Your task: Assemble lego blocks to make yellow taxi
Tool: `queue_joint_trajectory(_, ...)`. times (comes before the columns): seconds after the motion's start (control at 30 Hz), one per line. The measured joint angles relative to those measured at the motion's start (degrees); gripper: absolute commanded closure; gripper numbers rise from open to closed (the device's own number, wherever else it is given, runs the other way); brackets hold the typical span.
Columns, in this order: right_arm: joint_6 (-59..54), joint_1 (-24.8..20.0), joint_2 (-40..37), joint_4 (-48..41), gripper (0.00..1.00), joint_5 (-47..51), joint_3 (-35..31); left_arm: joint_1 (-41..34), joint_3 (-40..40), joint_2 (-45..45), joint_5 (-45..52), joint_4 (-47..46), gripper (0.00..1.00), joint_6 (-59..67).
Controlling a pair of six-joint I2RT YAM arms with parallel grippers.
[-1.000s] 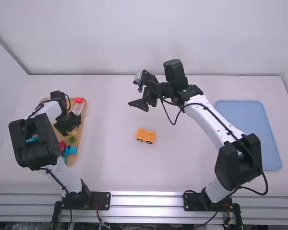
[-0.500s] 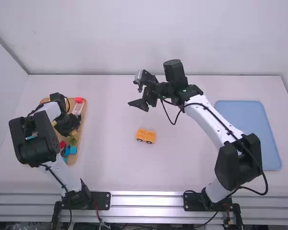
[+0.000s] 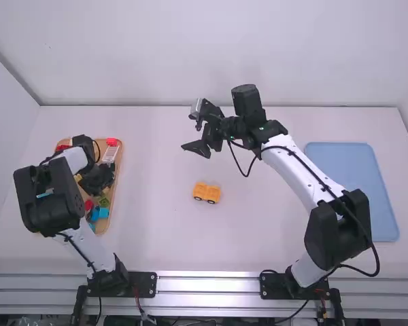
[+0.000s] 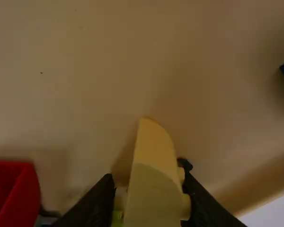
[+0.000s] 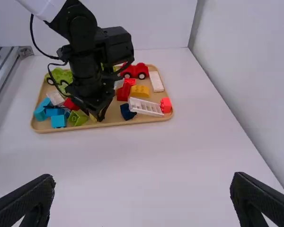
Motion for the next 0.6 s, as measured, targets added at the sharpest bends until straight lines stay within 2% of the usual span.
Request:
queue_joint_trajectory(0.07,0.0,0.0,0.0,-0.1,0.01,0.0,0.0,0.0,0.0,0.0,0.1,-0.5,0.69,0.4)
queue_joint_trajectory(0.23,-0.2,0.0,0.0,-0.6,0.01,0.0,0.0,-0.1,0.0,0.0,0.2,-1.8,0.76,1.8)
queue_joint_trajectory(0.4,0.0,0.0,0.0,-1.5,0.01,0.0,0.0,-0.1,0.0,0.0,0.1,-1.2,0.56,2.7)
queue_joint_trajectory(0.57,-0.1,0.0,0.0,-1.5,0.01,0.0,0.0,-0.1,0.0,0.0,0.1,0.6,0.57,3.0)
queue_joint_trajectory(0.6,0.0,0.0,0.0,-1.5,0.02,0.0,0.0,-0.1,-0.1,0.0,0.1,1.0,0.62,3.0)
